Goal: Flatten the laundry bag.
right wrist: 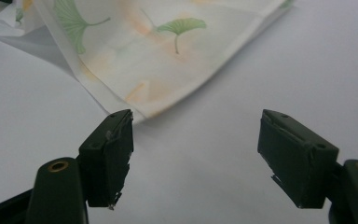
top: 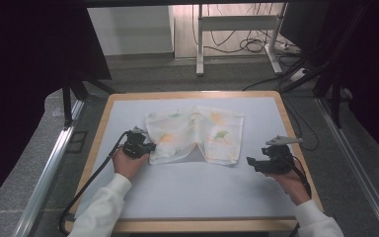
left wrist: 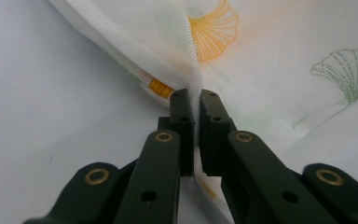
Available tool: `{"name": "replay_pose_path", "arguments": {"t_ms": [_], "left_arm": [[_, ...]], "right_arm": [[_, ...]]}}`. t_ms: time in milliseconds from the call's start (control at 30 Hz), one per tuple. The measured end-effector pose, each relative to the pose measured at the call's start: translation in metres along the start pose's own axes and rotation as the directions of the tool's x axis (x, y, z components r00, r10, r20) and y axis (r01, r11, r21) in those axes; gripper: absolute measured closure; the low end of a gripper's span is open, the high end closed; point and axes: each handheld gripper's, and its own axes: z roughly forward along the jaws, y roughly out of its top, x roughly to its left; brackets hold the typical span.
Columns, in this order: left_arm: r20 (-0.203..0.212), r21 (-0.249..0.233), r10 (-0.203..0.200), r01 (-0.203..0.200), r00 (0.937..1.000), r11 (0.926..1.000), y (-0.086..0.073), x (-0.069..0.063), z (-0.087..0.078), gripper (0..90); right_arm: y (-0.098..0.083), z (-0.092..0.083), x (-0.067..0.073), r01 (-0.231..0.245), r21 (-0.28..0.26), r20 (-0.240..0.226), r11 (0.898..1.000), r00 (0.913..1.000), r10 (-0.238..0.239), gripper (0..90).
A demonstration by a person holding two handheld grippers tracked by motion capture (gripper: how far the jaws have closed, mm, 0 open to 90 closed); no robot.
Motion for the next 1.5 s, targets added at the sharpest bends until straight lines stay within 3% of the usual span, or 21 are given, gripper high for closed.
{"name": "replay_pose_path", "arguments": {"t_ms": [100,133,200,233,267,300,367,400,467,500,633,733,767,800,833,967,1133,1233,1300,1367,1500], "left_arm": [[0.004,0.0,-0.006,0.006,1.0,1.0,-0.001,0.001,0.001,86.2],[0.004,-0.001,-0.007,0.007,1.0,1.0,-0.001,0.001,0.001,86.2],[0.005,0.001,-0.007,0.007,1.0,1.0,-0.001,0.001,0.001,86.2],[0.005,0.001,-0.007,0.007,1.0,1.0,-0.001,0.001,0.001,86.2],[0.005,0.003,-0.006,0.006,1.0,1.0,-0.001,0.001,0.001,86.2],[0.006,0.004,-0.007,0.007,1.0,1.0,-0.001,0.001,0.002,86.2],[0.008,0.005,-0.011,0.011,0.9999,0.9999,-0.001,0.002,0.002,86.2],[0.008,0.005,-0.011,0.011,0.9999,0.9999,-0.001,0.002,0.002,86.2],[0.007,0.006,-0.012,0.012,0.9999,0.9999,-0.001,0.001,0.002,86.2],[0.007,0.006,-0.013,0.013,0.9999,0.9999,-0.001,0.001,0.002,86.2],[0.01,0.009,-0.016,0.016,0.9998,0.9998,-0.001,0.002,0.003,86.1],[0.015,0.008,-0.019,0.019,0.9997,0.9998,-0.001,0.003,0.003,86.2],[0.016,0.008,-0.019,0.019,0.9997,0.9998,-0.001,0.003,0.003,86.2],[0.017,0.008,-0.02,0.02,0.9997,0.9998,-0.001,0.003,0.003,86.1],[0.018,0.008,-0.02,0.02,0.9996,0.9998,-0.001,0.003,0.003,86.1],[0.02,0.008,-0.022,0.022,0.9996,0.9997,-0.001,0.004,0.003,86.1],[0.021,0.009,-0.022,0.022,0.9995,0.9997,-0.001,0.004,0.003,86.1],[0.022,0.009,-0.022,0.022,0.9995,0.9997,-0.001,0.004,0.003,86.0],[0.022,0.009,-0.022,0.022,0.9995,0.9997,-0.001,0.004,0.003,86.0],[0.024,0.009,-0.022,0.022,0.9995,0.9997,-0.001,0.004,0.003,86.0],[0.025,0.009,-0.022,0.022,0.9994,0.9997,-0.001,0.004,0.003,86.0]], "right_arm": [[0.012,0.013,0.005,0.017,0.049,-0.031,0.999,0.9994,-0.015,24.9],[0.017,0.024,0.009,0.048,0.082,-0.049,0.995,0.9978,-0.044,24.1],[0.019,0.029,0.012,0.074,0.097,-0.052,0.993,0.9963,-0.069,23.9],[0.023,0.037,0.021,0.124,0.124,-0.056,0.985,0.9915,-0.117,23.7],[0.023,0.037,0.021,0.124,0.124,-0.056,0.985,0.9915,-0.117,23.7],[0.027,0.043,0.03,0.171,0.135,-0.068,0.976,0.9843,-0.163,24.0],[0.031,0.051,0.038,0.215,0.159,-0.079,0.964,0.9757,-0.204,24.1],[0.031,0.051,0.038,0.215,0.159,-0.079,0.964,0.9757,-0.204,24.1],[0.034,0.059,0.043,0.262,0.19,-0.089,0.946,0.9643,-0.25,23.1],[0.034,0.065,0.044,0.296,0.208,-0.093,0.932,0.9547,-0.283,21.7],[0.033,0.083,0.04,0.358,0.287,-0.098,0.889,0.9338,-0.344,18.4],[0.034,0.088,0.038,0.37,0.309,-0.106,0.876,0.929,-0.355,22.7],[0.035,0.09,0.036,0.372,0.31,-0.115,0.875,0.9281,-0.354,27.2],[0.037,0.09,0.034,0.363,0.306,-0.148,0.88,0.9312,-0.333,34.5],[0.037,0.09,0.034,0.363,0.306,-0.148,0.88,0.9312,-0.333,34.5],[0.038,0.09,0.031,0.353,0.302,-0.186,0.886,0.9329,-0.308,51.8],[0.042,0.092,0.032,0.368,0.313,-0.212,0.876,0.9259,-0.313,63.9],[0.042,0.092,0.031,0.364,0.311,-0.217,0.878,0.9266,-0.307,72.2],[0.042,0.093,0.028,0.344,0.306,-0.206,0.887,0.9341,-0.291,79.9],[0.042,0.093,0.025,0.337,0.299,-0.212,0.893,0.9358,-0.282,82.9],[0.043,0.093,0.025,0.336,0.302,-0.203,0.892,0.9369,-0.285,86.5]]}}
